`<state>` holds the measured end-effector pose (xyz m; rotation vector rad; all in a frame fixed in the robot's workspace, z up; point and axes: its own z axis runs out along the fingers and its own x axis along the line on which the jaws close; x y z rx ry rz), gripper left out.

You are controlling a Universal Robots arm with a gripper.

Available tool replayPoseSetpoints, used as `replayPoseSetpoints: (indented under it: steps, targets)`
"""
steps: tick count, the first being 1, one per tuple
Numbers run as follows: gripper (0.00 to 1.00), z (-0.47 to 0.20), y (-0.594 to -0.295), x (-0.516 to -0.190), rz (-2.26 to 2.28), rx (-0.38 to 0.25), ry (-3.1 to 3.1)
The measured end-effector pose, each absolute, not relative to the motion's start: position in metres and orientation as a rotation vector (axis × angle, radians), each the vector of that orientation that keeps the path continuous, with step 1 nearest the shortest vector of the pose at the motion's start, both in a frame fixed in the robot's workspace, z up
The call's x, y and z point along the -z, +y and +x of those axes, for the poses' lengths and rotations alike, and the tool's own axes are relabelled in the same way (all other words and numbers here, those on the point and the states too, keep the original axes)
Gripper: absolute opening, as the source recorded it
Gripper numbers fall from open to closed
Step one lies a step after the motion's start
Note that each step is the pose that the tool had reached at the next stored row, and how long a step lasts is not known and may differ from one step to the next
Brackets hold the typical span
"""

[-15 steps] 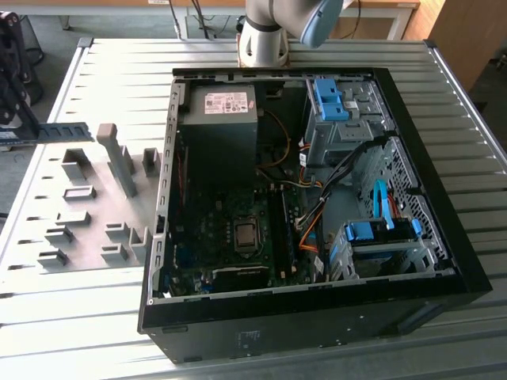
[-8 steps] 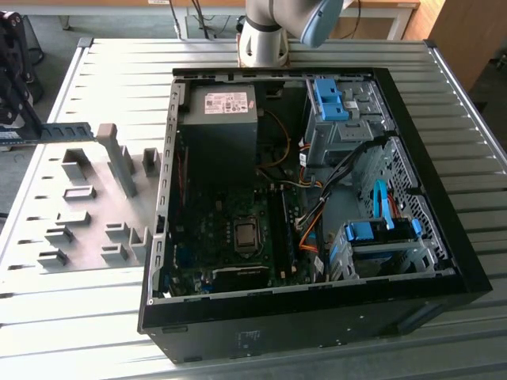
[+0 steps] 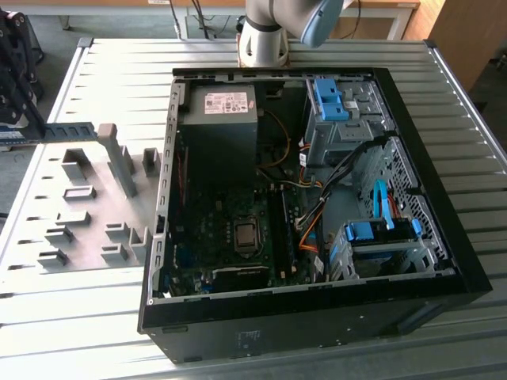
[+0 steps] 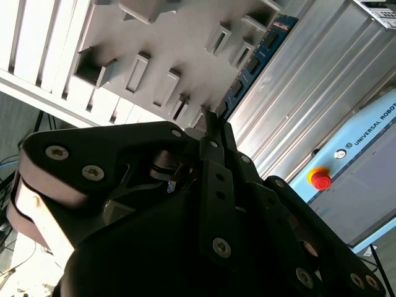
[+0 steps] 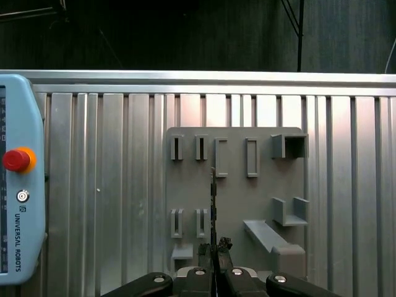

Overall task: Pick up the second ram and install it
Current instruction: 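Pick up the second ram and move it above second insertion slot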

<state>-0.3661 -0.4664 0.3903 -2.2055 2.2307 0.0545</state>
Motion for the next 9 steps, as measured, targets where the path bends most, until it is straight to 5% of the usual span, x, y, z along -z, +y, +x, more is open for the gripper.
replayPoseSetpoints:
  steps: [9]
  targets:
    - [0.14,-0.3610,-0.4664,-0.3904,-2.206,-0.055,2.231]
